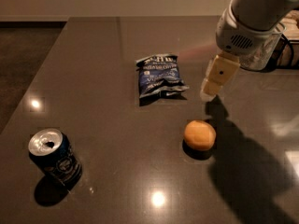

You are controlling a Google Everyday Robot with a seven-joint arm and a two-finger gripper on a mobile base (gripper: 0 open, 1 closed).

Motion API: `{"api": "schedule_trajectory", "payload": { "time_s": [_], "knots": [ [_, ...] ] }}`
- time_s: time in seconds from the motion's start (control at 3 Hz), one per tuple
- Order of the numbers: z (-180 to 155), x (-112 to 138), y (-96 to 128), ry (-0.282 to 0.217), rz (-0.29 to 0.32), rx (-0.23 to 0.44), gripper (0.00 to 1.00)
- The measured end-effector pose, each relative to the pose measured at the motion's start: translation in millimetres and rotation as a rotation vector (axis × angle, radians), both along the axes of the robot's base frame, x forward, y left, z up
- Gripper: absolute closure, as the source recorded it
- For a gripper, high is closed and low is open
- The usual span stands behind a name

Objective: Pick blue chip bag

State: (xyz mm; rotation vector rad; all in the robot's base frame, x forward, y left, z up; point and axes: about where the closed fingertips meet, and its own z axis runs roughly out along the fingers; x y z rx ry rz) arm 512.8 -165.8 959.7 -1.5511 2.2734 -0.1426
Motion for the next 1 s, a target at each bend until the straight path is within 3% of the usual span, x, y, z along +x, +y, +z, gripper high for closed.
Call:
{"api": "schedule_trajectory", "payload": {
  "time_s": [1.0],
  "knots": [
    [-61.0, 59.6, 41.0, 0.079, -0.117, 0.029, 0.0]
  ]
}}
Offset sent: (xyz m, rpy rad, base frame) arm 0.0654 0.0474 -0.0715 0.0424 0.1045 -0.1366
